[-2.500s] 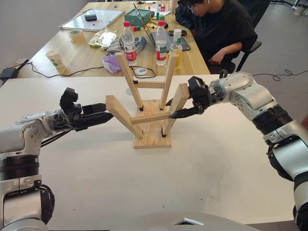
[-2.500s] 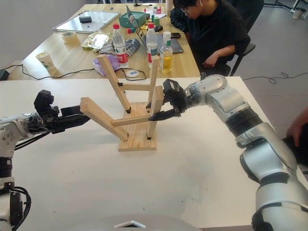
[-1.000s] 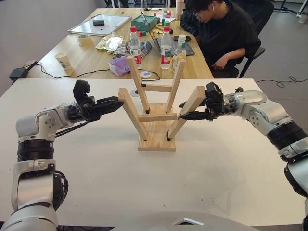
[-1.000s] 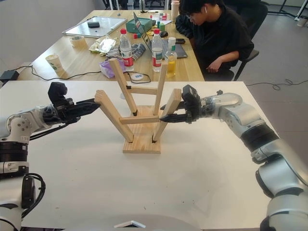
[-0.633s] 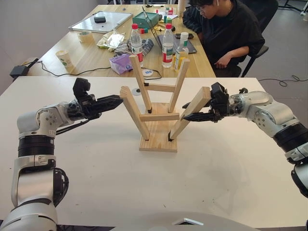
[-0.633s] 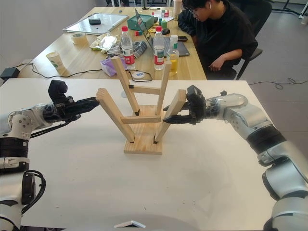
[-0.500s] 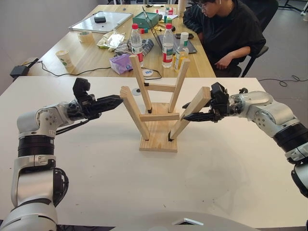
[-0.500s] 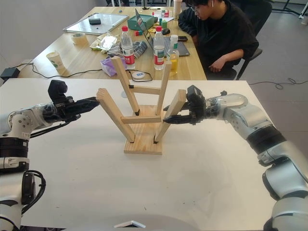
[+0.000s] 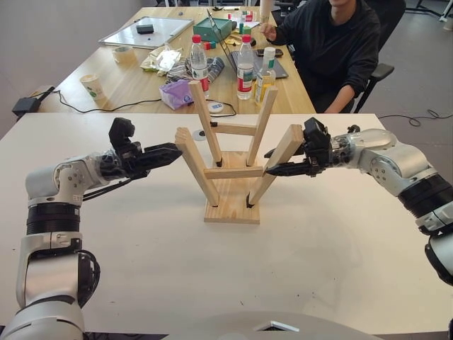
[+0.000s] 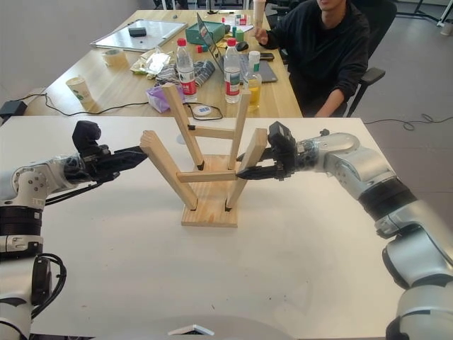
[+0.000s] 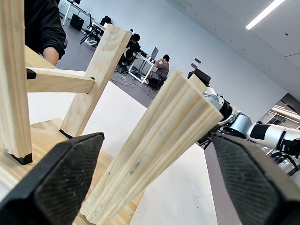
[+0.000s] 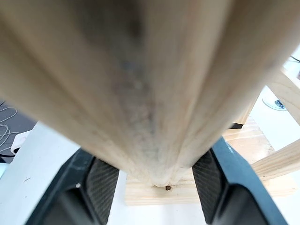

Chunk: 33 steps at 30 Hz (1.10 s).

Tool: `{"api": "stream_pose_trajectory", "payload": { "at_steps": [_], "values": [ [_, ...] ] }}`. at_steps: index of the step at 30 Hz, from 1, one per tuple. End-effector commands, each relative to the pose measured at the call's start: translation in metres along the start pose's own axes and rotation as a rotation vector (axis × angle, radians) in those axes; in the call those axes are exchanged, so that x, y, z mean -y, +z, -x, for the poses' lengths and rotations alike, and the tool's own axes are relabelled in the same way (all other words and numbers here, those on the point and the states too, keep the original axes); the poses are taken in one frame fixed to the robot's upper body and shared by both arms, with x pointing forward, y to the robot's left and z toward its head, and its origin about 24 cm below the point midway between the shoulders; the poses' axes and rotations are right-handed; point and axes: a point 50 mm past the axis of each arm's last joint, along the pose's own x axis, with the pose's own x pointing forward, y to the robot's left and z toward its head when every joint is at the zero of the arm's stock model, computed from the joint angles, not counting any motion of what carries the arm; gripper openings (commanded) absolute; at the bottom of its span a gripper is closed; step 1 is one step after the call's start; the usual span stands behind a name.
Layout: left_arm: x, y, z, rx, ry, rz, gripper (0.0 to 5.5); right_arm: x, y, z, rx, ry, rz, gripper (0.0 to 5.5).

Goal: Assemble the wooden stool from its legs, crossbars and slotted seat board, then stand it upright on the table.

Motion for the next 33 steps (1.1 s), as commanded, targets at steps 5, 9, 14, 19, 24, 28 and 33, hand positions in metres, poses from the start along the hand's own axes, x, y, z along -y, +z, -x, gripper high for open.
{"api": "stream_pose_trajectory", "payload": {
  "at_steps": [5, 9, 14, 19, 24, 28, 33],
  "values": [
    [0.02, -0.012, -0.01, -0.032, -0.018, -0.021, 4.24, -0.083, -0.178, -0.024, -0.903, 0.238, -0.443, 2.05],
    [0.028, -0.018, -0.013, -0.023, -0.034, -0.018, 4.24, -0.073, -0.181, -0.018, -1.045, 0.24, -0.3, 2.05],
    [0.042, -0.022, -0.028, -0.062, -0.118, -0.029, 4.24, -0.072, -0.181, -0.016, -1.117, 0.283, -0.231, 2.05],
    [0.066, -0.023, -0.059, -0.247, -0.306, -0.148, 4.24, -0.069, -0.182, -0.006, -1.237, 0.319, -0.11, 2.05],
    [0.081, -0.02, -0.064, -0.293, -0.381, -0.2, 4.24, -0.084, -0.169, -0.012, -1.183, 0.379, -0.051, 2.05],
    [0.087, -0.021, -0.061, -0.297, -0.382, -0.215, 4.24, -0.089, -0.156, -0.019, -1.062, 0.282, 0.002, 2.05],
    [0.093, -0.023, -0.057, -0.276, -0.382, -0.214, 4.24, -0.093, -0.159, -0.037, -0.88, 0.022, -0.035, 2.05]
  ]
}}
